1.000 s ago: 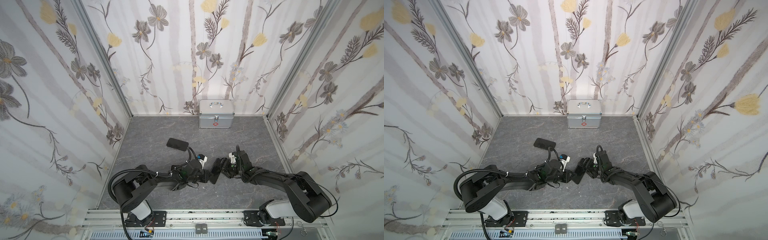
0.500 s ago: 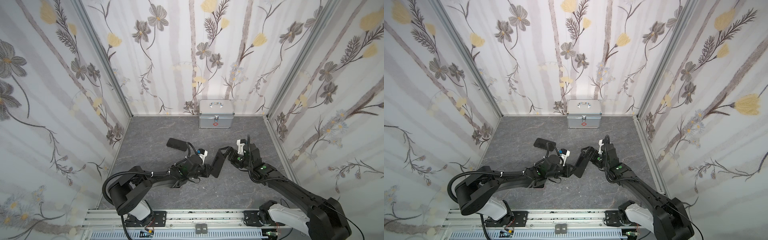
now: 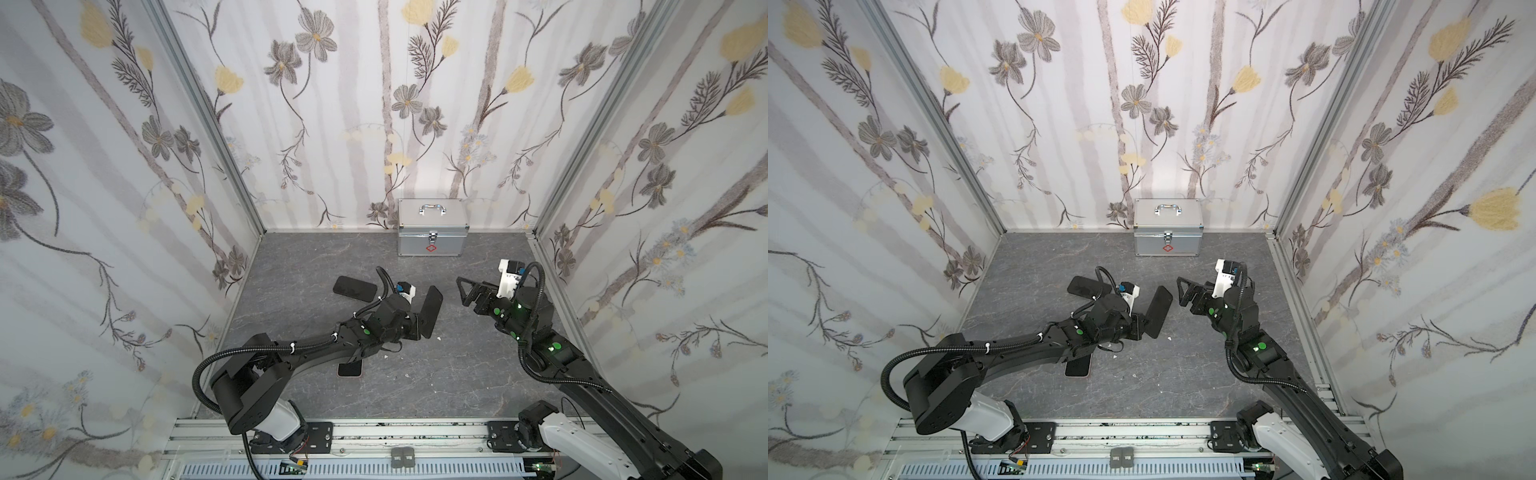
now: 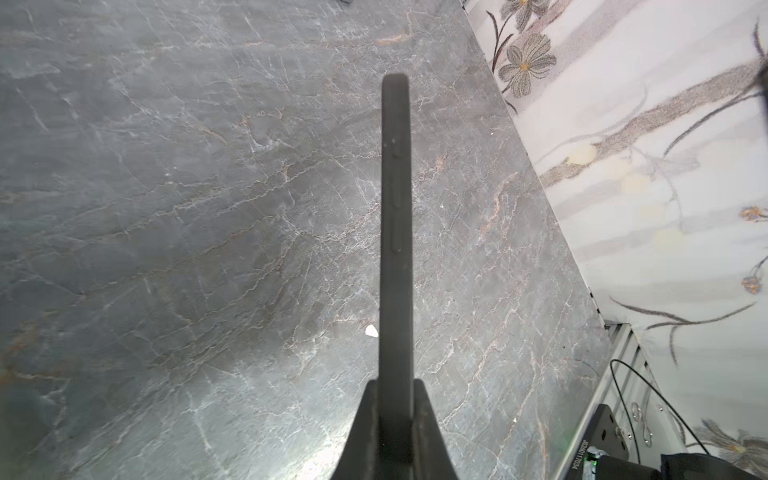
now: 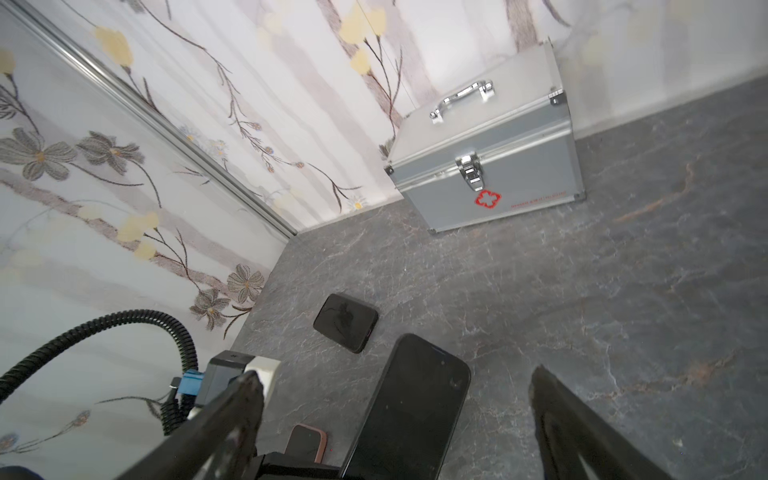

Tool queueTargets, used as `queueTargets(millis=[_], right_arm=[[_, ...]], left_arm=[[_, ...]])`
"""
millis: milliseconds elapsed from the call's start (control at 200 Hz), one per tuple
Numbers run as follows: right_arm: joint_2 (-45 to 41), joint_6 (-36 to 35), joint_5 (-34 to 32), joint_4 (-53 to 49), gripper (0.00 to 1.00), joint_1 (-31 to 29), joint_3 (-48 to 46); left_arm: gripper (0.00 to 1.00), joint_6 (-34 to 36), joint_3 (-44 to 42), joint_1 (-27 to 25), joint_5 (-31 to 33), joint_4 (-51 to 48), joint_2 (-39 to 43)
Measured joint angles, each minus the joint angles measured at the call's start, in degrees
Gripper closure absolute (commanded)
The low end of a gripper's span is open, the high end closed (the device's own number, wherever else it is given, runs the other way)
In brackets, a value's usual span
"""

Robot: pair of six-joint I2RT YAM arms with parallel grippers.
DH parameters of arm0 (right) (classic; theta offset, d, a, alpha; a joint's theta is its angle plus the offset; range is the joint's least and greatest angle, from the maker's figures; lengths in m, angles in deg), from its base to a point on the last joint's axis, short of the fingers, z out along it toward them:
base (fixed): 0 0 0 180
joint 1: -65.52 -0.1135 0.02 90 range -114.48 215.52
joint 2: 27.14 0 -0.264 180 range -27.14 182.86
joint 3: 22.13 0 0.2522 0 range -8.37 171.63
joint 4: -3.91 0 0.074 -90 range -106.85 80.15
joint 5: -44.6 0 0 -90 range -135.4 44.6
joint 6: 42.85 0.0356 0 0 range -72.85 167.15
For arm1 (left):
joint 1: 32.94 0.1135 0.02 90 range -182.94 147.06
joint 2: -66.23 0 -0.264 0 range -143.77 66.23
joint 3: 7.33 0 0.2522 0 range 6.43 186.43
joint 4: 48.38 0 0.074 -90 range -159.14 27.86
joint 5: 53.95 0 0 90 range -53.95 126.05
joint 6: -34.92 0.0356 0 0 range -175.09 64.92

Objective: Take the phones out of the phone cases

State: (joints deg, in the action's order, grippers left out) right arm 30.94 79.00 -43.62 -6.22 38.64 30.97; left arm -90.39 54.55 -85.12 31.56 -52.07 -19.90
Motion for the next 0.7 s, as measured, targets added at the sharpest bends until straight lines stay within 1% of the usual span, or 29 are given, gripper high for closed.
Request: queueTargets(millis=[100,225,275,405,495,565,699], right_arm=[[0.07,-6.45,3.58,-1.33,0.00,0.04,2.32],[1.22,-13.46,8.11,-4.42,0.03,0.09,6.32],[1.86,-15.67,9.66,-5.66,0.03,0.31,7.87],[3.91,-19.17,15.04,-8.22,0.04,1.79,10.34],[5.81,-20.55,22.14,-9.33,0.06,4.00,11.78],[7.23,-20.87,27.85,-9.35,0.08,5.31,12.70],[8.20,-20.98,36.94,-8.87,0.11,5.95,13.18]], left_arm=[[1.00,0.66,-1.31,0.70,0.74,-0.07,2.29],[1.00,0.17,-4.11,4.61,-0.72,-0.48,5.60],[1.00,0.26,-5.01,5.40,-1.14,-1.31,7.28],[1.00,4.44,-7.15,7.58,-6.95,-1.31,13.38],[1.00,7.13,-8.81,11.06,-9.49,-0.94,17.55],[1.00,9.64,-9.77,13.73,-12.66,-1.01,20.41],[1.00,14.93,-11.41,16.24,-20.35,-1.33,25.77]])
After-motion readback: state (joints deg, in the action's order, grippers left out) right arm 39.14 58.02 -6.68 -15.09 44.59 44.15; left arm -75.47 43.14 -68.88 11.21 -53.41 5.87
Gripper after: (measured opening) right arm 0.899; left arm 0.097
